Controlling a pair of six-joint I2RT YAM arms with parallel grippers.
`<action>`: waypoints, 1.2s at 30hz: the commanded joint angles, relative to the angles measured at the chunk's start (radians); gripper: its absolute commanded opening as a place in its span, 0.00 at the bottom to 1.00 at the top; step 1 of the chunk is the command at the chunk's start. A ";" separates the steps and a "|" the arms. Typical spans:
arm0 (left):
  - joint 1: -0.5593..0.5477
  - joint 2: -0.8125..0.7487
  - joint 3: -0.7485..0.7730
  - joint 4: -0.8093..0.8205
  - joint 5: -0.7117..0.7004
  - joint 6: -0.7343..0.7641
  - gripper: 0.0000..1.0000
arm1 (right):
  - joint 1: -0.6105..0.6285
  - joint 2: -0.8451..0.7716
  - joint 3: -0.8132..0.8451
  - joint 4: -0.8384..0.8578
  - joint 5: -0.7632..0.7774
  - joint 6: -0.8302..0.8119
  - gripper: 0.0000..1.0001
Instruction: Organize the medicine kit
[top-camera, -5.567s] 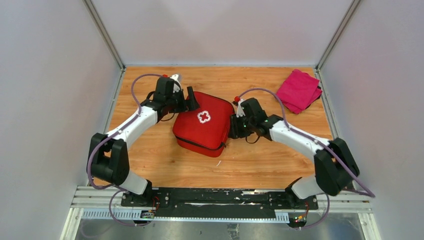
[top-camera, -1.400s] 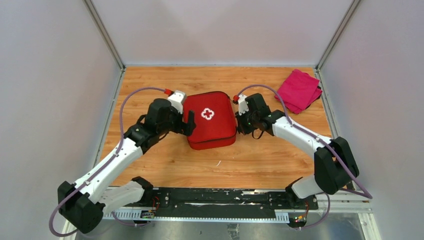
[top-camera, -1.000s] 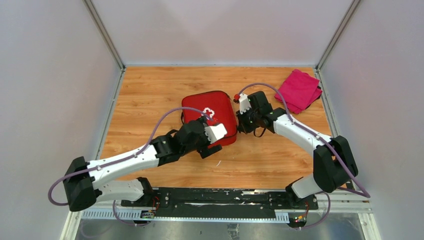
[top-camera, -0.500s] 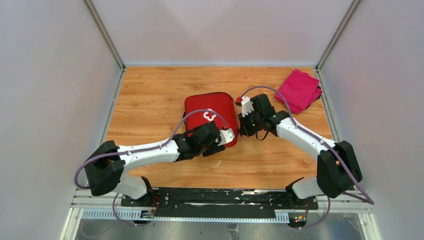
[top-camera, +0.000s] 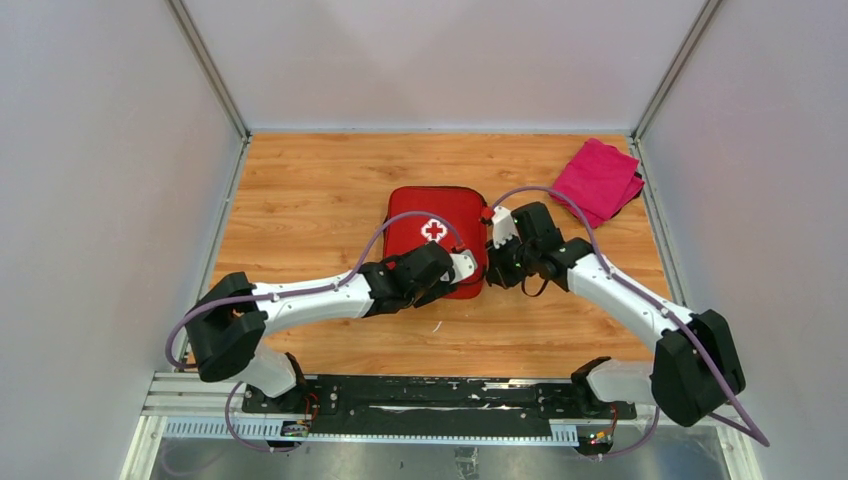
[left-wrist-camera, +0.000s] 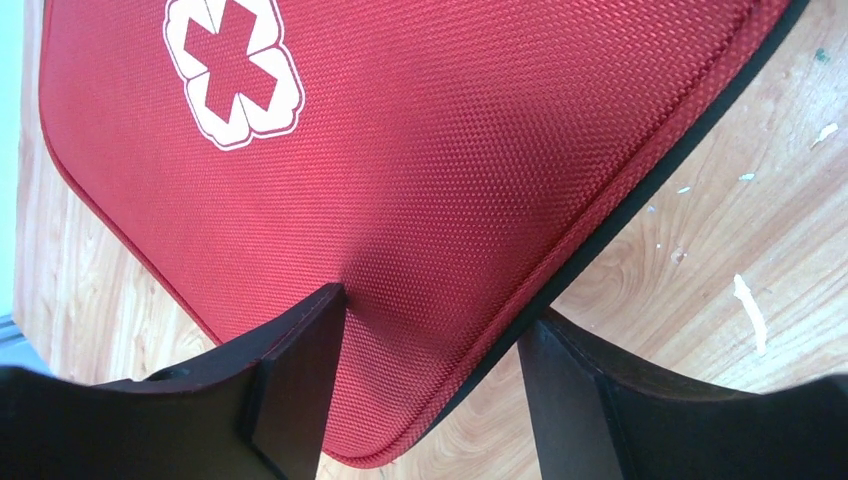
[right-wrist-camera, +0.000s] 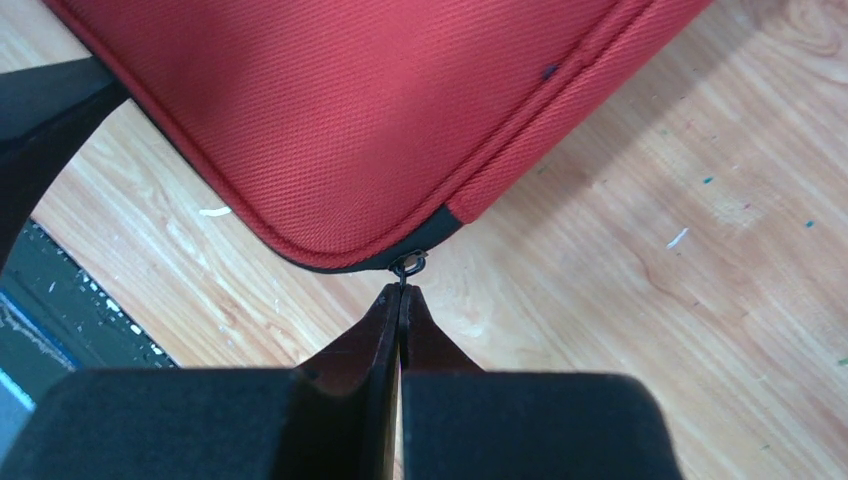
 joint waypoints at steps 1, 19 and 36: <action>0.003 0.030 0.028 0.008 -0.015 -0.060 0.65 | 0.030 -0.065 -0.053 -0.073 -0.104 0.033 0.00; 0.004 0.036 0.035 0.042 0.041 -0.094 0.62 | 0.130 -0.049 -0.171 0.418 -0.277 0.447 0.00; 0.003 -0.291 -0.079 0.121 0.151 -0.107 0.97 | -0.011 -0.042 -0.077 0.141 0.129 0.336 0.00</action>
